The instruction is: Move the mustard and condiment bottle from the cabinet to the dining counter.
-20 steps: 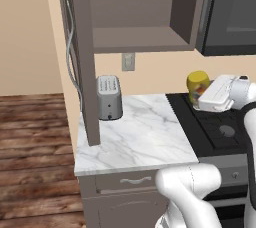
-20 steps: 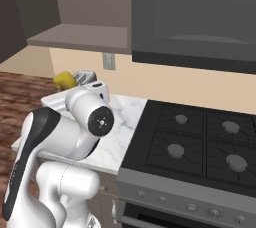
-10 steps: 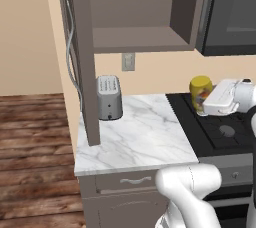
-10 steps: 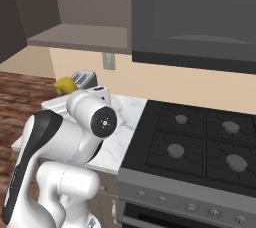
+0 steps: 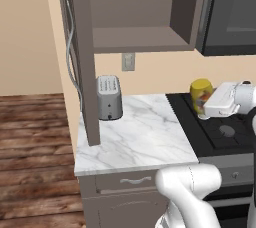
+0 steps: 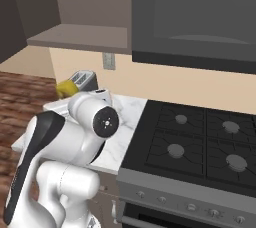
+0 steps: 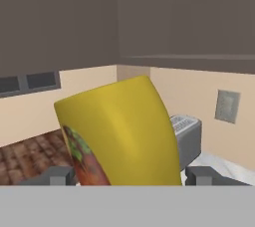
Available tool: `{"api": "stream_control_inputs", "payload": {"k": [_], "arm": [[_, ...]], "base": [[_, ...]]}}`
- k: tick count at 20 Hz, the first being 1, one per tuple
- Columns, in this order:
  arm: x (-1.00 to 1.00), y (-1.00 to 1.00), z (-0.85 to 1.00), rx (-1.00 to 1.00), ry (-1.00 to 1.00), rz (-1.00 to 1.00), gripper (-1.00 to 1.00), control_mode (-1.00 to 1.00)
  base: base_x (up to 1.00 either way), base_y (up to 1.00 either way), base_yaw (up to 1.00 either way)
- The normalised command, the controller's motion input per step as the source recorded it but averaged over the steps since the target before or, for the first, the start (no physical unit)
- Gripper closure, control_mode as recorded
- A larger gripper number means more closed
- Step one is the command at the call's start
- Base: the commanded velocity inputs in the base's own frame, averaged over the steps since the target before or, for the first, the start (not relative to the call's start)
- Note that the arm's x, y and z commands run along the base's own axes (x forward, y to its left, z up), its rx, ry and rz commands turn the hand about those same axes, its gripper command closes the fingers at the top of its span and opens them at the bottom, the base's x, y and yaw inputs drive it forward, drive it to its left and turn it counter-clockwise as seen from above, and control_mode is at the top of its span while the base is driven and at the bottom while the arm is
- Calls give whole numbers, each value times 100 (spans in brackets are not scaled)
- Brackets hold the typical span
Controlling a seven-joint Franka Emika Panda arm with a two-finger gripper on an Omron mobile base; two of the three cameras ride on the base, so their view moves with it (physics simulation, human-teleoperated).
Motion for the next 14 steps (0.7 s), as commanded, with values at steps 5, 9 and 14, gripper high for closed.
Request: {"api": "stream_control_inputs", "payload": {"k": [5, 9, 14], "arm": [[-6, -14, -12, 0, 0, 0, 100, -100], [-11, -13, -11, 0, 0, 0, 100, -100], [-5, -2, -11, 0, 1, 0, 100, -100]], "base": [[0, 0, 0], [0, 0, 0], [0, 0, 0]]}}
